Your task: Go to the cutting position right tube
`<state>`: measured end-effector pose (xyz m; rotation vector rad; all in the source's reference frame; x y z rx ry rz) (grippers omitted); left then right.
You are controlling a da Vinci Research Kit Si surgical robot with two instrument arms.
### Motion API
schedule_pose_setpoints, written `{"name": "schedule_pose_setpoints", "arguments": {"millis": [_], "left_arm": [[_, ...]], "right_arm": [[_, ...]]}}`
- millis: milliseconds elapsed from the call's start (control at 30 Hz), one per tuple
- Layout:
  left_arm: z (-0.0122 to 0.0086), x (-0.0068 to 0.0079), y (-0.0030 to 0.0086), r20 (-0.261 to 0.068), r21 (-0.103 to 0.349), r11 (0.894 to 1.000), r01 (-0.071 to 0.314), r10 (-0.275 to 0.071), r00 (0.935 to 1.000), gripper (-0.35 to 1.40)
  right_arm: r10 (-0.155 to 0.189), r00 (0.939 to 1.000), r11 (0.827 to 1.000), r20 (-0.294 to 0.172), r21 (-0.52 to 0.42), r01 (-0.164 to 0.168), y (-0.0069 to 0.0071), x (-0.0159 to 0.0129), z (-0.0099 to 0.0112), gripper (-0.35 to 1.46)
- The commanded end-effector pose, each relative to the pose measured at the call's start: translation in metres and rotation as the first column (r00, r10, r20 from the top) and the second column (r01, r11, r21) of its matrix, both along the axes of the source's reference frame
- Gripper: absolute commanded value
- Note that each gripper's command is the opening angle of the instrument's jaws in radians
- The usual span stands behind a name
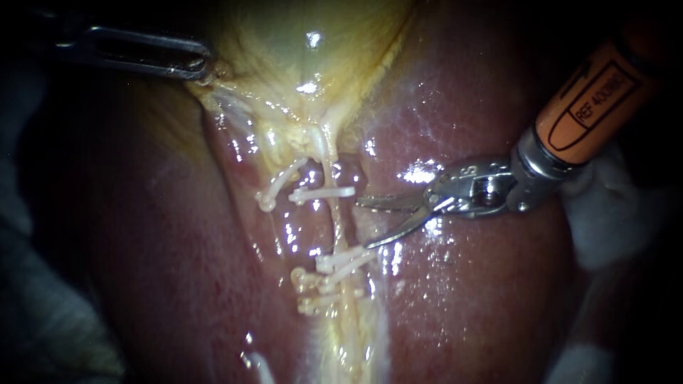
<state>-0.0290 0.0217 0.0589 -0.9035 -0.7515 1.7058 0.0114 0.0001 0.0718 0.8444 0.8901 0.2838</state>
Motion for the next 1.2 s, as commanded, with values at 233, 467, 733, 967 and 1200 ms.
{"name": "schedule_pose_setpoints", "arguments": {"millis": [233,467,733,967,1200], "left_arm": [[-0.0001,0.0000,0.0000,0.000,0.000,1.000,0.000,0.000,1.0000,-0.35],[-0.0001,0.0000,0.0000,0.000,0.000,1.000,0.000,0.000,1.0000,-0.35],[0.0000,0.0000,0.0000,0.000,0.000,1.000,0.000,0.000,1.0000,-0.35],[0.0000,0.0000,0.0000,0.000,0.000,1.000,0.000,0.000,1.0000,-0.35],[0.0000,-0.0001,0.0000,0.000,0.000,1.000,0.000,0.000,1.0000,-0.35]], "right_arm": [[0.016,0.9989,1.000,-0.045,0.020,-0.015,-0.0005,0.0021,0.0003,1.30],[0.020,0.9960,0.999,-0.087,0.036,-0.017,-0.0014,0.0043,0.0002,1.30],[0.044,0.9917,0.998,-0.121,0.051,-0.038,-0.0020,0.0068,-0.0001,1.30],[0.077,0.9883,0.994,-0.132,0.083,-0.067,-0.0017,0.0086,0.0000,1.30],[0.098,0.9836,0.990,-0.151,0.113,-0.081,-0.0021,0.0091,-0.0007,1.32]]}}
